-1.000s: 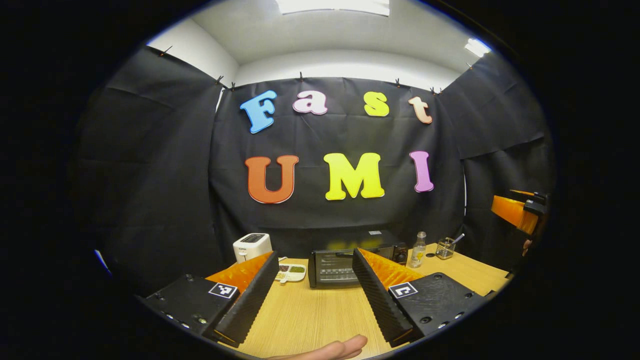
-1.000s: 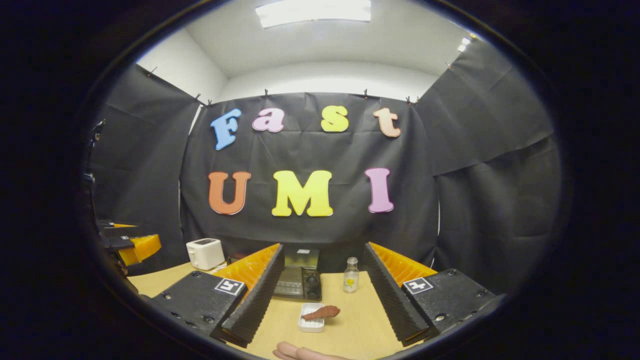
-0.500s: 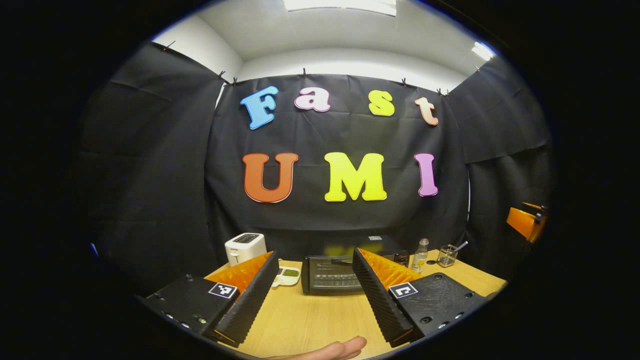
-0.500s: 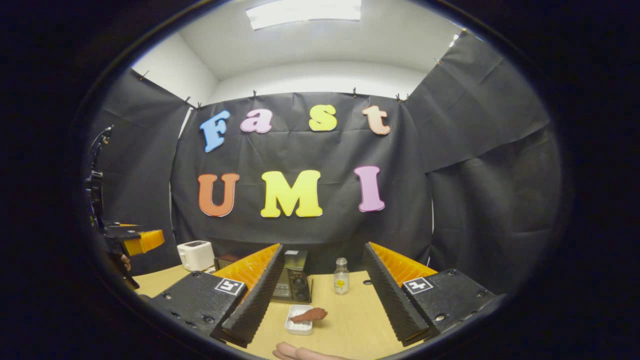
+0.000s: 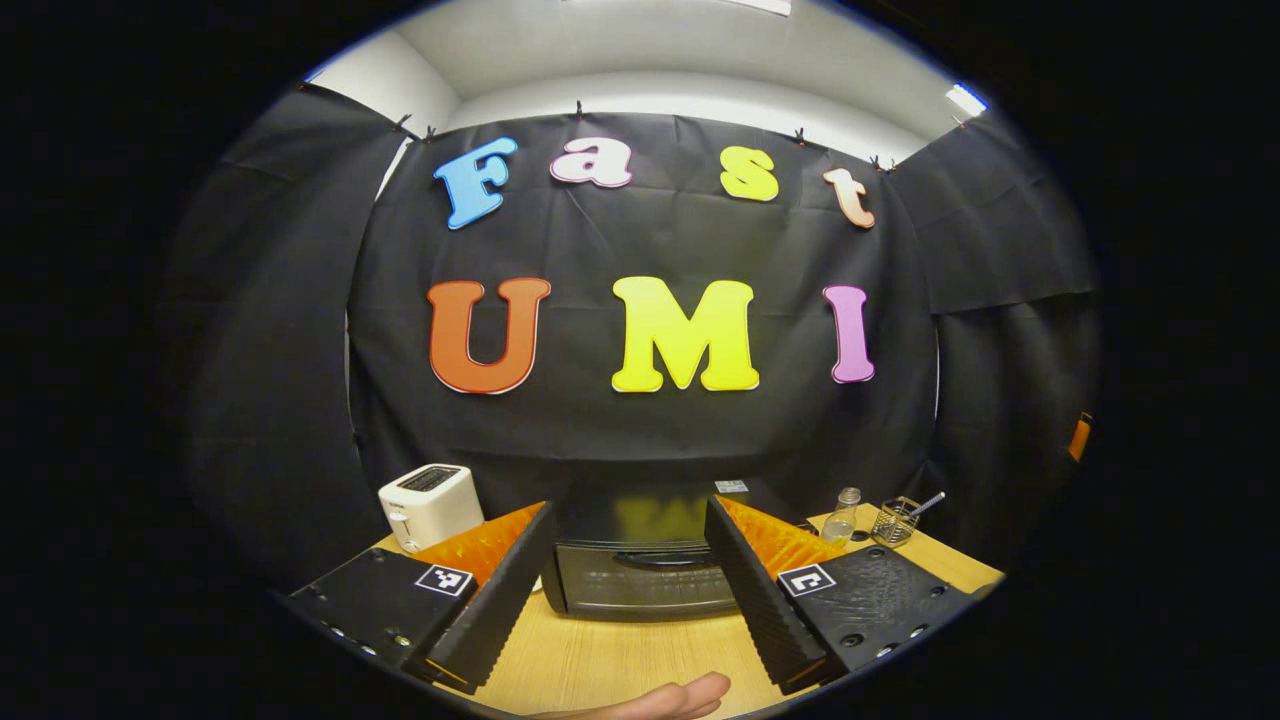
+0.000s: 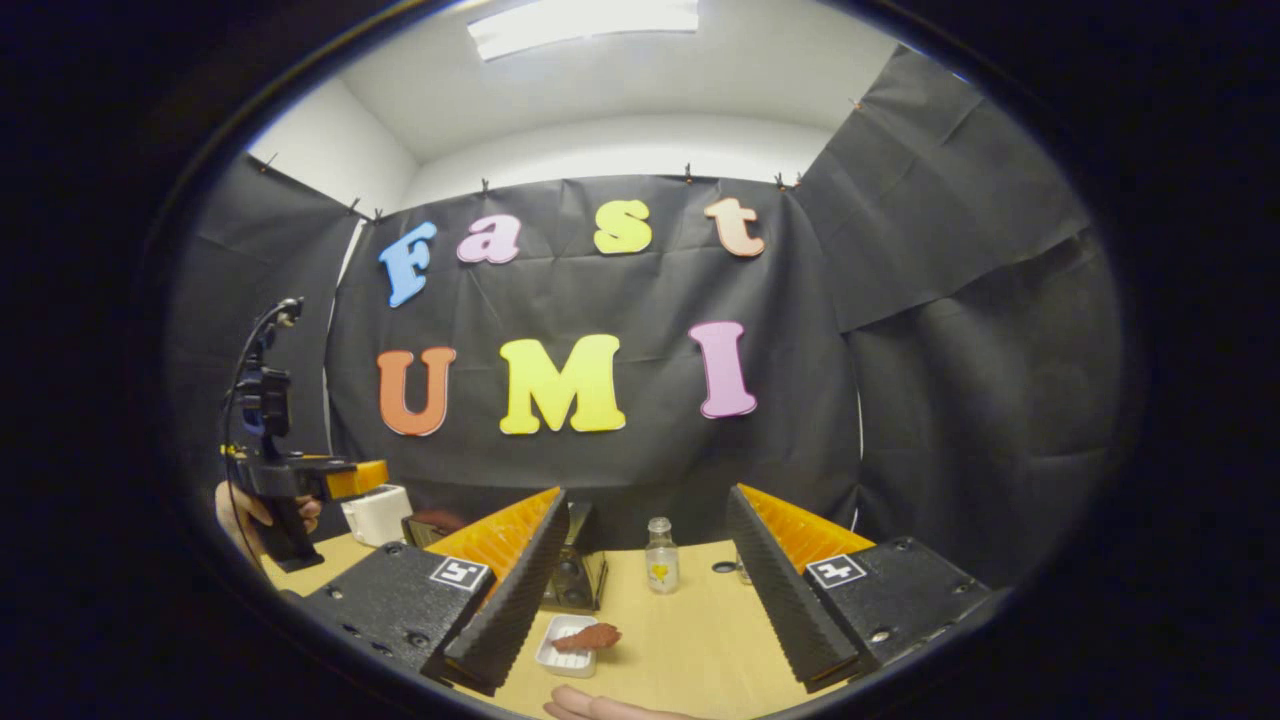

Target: Open the electric oven with the left hand, put the food in, and close the electric oven.

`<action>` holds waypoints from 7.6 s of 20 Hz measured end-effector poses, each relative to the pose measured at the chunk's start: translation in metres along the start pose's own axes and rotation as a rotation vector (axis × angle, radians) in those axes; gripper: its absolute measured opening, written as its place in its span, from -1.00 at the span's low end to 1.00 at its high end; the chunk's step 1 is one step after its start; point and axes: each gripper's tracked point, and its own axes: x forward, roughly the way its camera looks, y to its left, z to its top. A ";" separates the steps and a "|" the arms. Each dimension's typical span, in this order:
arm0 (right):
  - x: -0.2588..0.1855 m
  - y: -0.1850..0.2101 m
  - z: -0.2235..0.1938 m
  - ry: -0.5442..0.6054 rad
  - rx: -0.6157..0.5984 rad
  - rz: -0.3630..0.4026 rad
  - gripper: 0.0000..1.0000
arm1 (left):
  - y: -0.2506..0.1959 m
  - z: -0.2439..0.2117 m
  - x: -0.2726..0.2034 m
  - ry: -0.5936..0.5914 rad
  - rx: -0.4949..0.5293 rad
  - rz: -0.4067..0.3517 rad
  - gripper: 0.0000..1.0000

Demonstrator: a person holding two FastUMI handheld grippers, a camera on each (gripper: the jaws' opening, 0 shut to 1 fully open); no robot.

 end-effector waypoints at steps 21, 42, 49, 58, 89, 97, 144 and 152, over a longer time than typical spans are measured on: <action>-0.001 -0.086 -0.017 0.006 -0.015 -0.107 0.92 | -0.048 -0.125 0.133 0.375 0.050 -0.068 0.92; -0.059 -0.066 -0.028 0.033 0.045 -0.024 0.90 | -0.049 -0.189 0.037 0.435 0.034 -0.069 0.92; -0.063 -0.065 -0.029 0.041 0.033 -0.038 0.90 | -0.043 -0.238 0.011 0.516 0.047 -0.042 0.93; -0.056 -0.067 -0.050 0.081 0.027 -0.049 1.00 | -0.040 -0.281 -0.010 0.591 0.030 -0.018 0.93; 0.102 0.025 -0.268 0.798 0.283 0.345 0.87 | -0.012 -0.073 -0.085 0.043 0.099 0.044 0.91; 0.111 0.065 -0.296 1.024 0.624 0.470 0.13 | 0.009 -0.073 -0.112 0.047 0.078 0.083 0.91; 0.181 0.285 -0.243 0.482 0.371 0.228 -0.85 | 0.149 -0.074 -0.237 -0.066 -0.072 0.231 0.91; 0.264 0.293 -0.303 0.541 0.700 0.175 -0.86 | 0.162 -0.080 -0.214 -0.057 -0.050 0.252 0.93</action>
